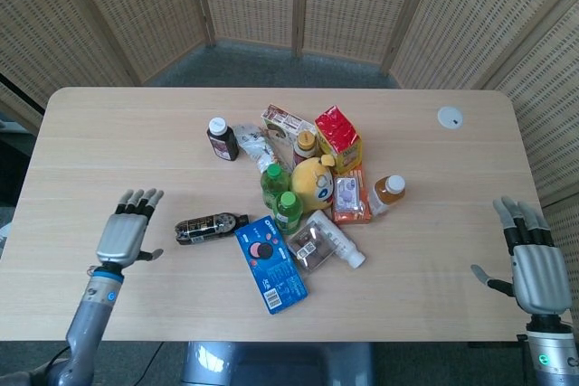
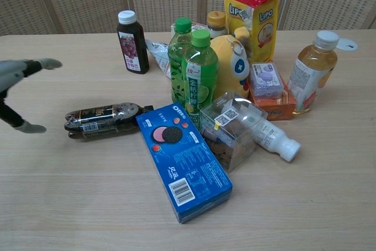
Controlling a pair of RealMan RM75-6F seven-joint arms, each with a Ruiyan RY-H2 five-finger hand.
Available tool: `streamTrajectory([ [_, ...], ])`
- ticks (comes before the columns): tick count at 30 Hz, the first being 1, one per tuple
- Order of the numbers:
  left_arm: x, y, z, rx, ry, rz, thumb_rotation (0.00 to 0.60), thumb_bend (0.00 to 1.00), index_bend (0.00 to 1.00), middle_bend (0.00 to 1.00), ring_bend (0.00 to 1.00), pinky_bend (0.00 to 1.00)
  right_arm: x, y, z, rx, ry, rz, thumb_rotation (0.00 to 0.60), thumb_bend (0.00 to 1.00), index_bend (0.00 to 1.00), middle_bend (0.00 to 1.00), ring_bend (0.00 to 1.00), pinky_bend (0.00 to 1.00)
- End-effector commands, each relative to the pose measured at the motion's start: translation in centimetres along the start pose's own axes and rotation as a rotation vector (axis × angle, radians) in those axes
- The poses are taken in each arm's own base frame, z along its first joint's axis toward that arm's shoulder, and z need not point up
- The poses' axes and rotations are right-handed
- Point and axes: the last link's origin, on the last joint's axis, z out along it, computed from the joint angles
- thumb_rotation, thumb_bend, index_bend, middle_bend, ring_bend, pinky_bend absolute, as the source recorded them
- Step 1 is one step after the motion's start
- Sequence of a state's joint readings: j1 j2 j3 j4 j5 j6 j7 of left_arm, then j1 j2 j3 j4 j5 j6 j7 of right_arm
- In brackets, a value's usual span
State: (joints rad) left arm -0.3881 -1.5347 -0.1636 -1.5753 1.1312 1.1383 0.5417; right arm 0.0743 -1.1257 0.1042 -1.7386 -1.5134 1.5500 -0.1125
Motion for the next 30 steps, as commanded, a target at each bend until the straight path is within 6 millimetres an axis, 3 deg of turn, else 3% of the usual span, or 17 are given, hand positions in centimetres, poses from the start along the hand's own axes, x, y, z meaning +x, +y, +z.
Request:
streamTrajectory([
  [1,-1.7,2.6,2.4,-0.025,-0.041,0.033,0.600,0.00,0.00,0.00,0.00,0.00,0.1,0.1,0.0,-0.001,0.001,0.004,0.600,0.00,0.00,0.00,0.00,0.00],
  [14,-5.1,7.7,4.8,-0.065,-0.066,0.047,0.600,0.00,0.00,0.00,0.00,0.00,0.4,0.2,0.0,-0.004,-0.009,0.031,0.600,0.00,0.00,0.00,0.00,0.00],
  [17,-5.6,8.2,5.5,-0.065,-0.040,0.063,0.600,0.00,0.08,0.02,0.01,0.03,0.5,0.2,-0.1,-0.001,-0.010,0.040,0.600,0.00,0.00,0.00,0.00,0.00],
  [19,-5.6,8.5,5.9,-0.068,0.003,0.081,0.600,0.00,0.30,0.22,0.18,0.25,0.6,0.2,-0.1,0.000,-0.008,0.042,0.600,0.00,0.00,0.00,0.00,0.00],
  [21,-5.8,9.0,6.2,-0.070,0.061,0.092,0.600,0.00,0.62,0.55,0.51,0.59,0.6,0.2,0.0,-0.001,-0.006,0.042,0.600,0.00,0.00,0.00,0.00,0.00],
  [23,-5.9,9.5,6.2,-0.076,0.111,0.091,0.600,0.00,0.86,0.81,0.77,0.83,0.6,0.3,0.0,-0.003,-0.009,0.042,0.600,0.00,0.00,0.00,0.00,0.00],
  [25,-6.3,9.6,6.2,-0.084,0.127,0.109,0.600,0.00,0.93,0.91,0.86,0.91,0.5,0.3,0.0,-0.004,-0.012,0.044,0.600,0.00,0.00,0.00,0.00,0.00],
  [30,-6.4,9.6,6.2,-0.073,0.131,0.106,0.600,0.00,0.94,0.93,0.88,0.93,0.5,0.3,0.0,-0.004,-0.015,0.044,0.600,0.00,0.00,0.00,0.00,0.00],
])
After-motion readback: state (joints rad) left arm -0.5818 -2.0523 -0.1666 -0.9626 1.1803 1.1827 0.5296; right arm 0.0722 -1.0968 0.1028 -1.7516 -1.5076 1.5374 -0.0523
